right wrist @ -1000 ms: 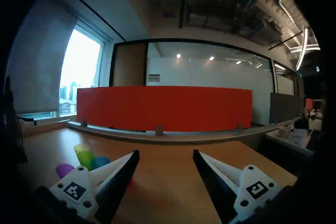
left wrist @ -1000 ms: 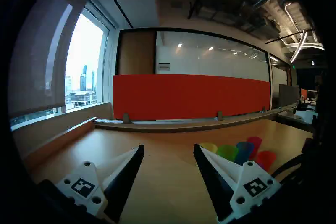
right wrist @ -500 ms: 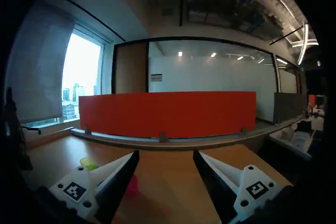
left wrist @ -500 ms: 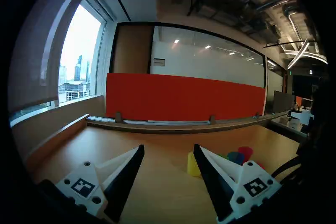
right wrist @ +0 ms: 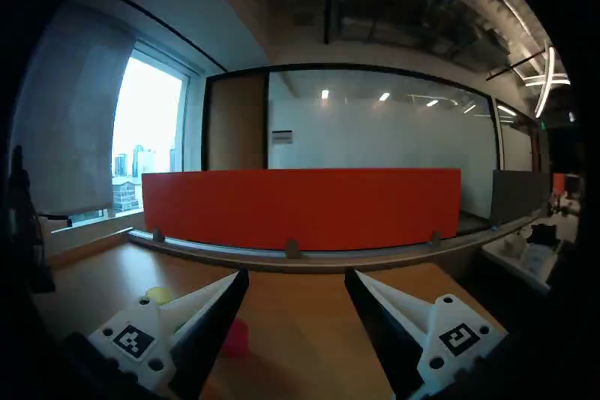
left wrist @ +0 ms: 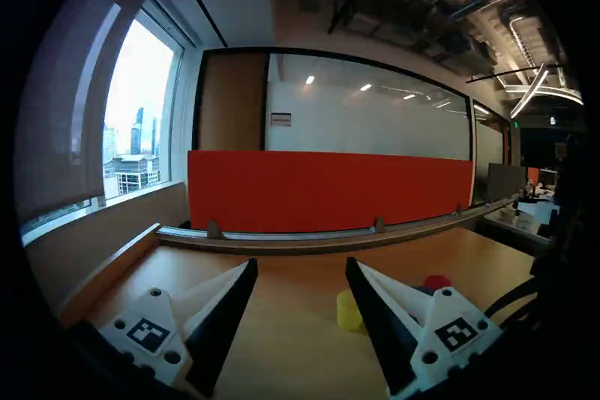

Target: Pour water

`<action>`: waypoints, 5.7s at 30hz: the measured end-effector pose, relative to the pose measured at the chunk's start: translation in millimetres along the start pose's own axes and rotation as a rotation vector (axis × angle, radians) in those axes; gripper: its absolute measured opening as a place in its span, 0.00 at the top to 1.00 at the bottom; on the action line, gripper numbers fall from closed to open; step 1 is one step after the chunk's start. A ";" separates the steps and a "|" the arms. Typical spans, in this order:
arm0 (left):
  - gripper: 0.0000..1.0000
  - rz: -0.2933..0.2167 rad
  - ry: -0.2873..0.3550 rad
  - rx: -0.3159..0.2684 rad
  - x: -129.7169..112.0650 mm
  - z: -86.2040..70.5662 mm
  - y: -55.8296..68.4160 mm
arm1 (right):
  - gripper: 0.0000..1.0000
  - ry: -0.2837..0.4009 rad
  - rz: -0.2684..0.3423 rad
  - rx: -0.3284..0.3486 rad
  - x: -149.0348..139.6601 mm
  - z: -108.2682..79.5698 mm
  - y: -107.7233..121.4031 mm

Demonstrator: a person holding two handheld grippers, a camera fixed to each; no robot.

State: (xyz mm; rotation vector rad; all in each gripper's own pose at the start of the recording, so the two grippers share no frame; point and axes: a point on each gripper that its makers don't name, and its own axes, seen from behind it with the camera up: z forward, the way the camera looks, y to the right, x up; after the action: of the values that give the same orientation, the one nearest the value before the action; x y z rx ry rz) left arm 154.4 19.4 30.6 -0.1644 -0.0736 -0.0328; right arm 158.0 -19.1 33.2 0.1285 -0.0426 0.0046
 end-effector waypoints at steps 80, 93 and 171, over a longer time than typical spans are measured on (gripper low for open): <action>0.13 0.164 -0.249 -0.601 -63.9 35.0 97.1 | 0.01 -0.314 -0.279 0.595 -61.3 -7.7 -76.8; 0.13 0.184 -0.331 -0.624 -104.8 50.6 94.6 | 0.01 -0.400 -0.284 0.627 -97.7 5.4 -78.4; 0.13 0.298 -0.574 -0.788 -210.7 106.1 135.3 | 0.01 -0.621 -0.283 0.779 -220.7 58.9 -123.4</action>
State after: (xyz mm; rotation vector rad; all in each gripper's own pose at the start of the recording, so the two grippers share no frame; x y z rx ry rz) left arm -57.9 175.9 97.0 -0.9697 -0.6103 0.2892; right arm -64.0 -149.5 66.4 0.9115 -0.6452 -0.3048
